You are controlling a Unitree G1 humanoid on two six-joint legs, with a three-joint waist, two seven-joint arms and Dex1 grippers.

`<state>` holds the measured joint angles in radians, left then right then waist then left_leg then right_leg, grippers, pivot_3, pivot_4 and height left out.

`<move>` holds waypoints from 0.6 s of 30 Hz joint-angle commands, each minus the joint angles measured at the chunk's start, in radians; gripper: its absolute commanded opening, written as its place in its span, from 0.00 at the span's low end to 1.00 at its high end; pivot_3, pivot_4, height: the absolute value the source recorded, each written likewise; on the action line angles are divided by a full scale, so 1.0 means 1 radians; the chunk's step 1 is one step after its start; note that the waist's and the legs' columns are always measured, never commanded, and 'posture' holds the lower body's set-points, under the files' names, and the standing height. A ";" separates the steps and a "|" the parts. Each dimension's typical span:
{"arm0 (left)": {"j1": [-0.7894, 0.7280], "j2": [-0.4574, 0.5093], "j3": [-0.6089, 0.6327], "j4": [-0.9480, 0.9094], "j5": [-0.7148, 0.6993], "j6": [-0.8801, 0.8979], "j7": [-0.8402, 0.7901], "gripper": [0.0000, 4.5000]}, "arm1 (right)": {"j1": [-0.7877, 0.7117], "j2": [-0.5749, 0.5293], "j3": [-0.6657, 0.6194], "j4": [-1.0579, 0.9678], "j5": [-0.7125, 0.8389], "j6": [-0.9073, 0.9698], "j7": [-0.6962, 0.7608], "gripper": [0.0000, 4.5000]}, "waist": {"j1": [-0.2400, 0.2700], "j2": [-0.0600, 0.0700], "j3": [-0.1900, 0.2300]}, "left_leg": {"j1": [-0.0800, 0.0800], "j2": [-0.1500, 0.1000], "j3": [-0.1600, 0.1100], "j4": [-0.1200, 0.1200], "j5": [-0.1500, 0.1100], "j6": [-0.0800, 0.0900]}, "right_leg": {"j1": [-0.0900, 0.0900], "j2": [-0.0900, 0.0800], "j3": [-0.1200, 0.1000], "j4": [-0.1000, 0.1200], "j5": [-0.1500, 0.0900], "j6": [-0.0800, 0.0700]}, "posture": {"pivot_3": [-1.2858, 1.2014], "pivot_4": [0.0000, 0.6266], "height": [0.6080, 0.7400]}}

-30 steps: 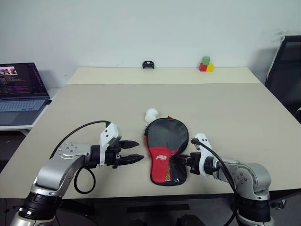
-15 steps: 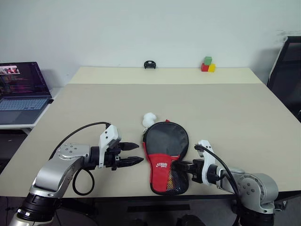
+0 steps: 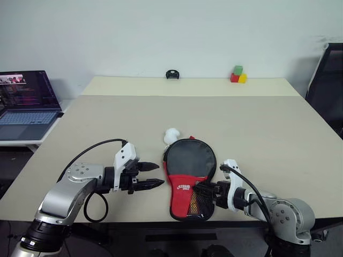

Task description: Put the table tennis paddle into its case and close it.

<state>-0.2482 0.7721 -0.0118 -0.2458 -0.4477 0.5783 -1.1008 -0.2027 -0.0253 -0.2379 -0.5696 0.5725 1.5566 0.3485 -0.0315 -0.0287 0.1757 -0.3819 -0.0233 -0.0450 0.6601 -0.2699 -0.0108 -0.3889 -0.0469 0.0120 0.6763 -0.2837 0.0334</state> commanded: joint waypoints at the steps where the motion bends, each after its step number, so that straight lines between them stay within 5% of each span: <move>1: 0.002 0.017 0.010 -0.022 0.003 -0.022 0.002 0.68 | 0.039 -0.060 -0.125 -0.032 0.005 -0.014 0.003 0.99 | 0.012 0.001 0.001 | 0.000 0.000 -0.001 0.000 0.000 0.000 | 0.000 0.000 -0.001 -0.001 0.000 0.000 | 0.52 0.24 1.00; 11: -0.012 0.013 0.011 0.007 0.016 -0.043 0.004 0.68 | 0.101 -0.278 -0.072 -0.085 0.092 -0.215 0.135 0.99 | 0.025 0.004 0.002 | -0.009 -0.002 -0.004 -0.002 0.000 0.001 | 0.000 -0.001 -0.006 -0.012 0.001 0.002 | 0.52 0.24 1.00; 18: -0.062 -0.020 0.036 0.083 0.047 -0.070 0.087 0.68 | -0.034 -0.352 -0.061 -0.068 0.206 -0.322 0.214 0.99 | 0.018 0.006 0.004 | -0.011 -0.001 -0.006 -0.002 0.000 0.001 | -0.001 -0.001 -0.007 -0.012 0.001 0.002 | 0.52 0.24 1.00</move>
<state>-0.2891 0.7565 -0.0082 -0.1689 -0.4083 0.5315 -1.0345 -0.2082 -0.3640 -0.3066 -0.6212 0.7462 1.2736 0.5447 -0.0135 -0.0229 0.1801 -0.3927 -0.0244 -0.0513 0.6584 -0.2703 -0.0101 -0.3899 -0.0475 0.0040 0.6644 -0.2823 0.0352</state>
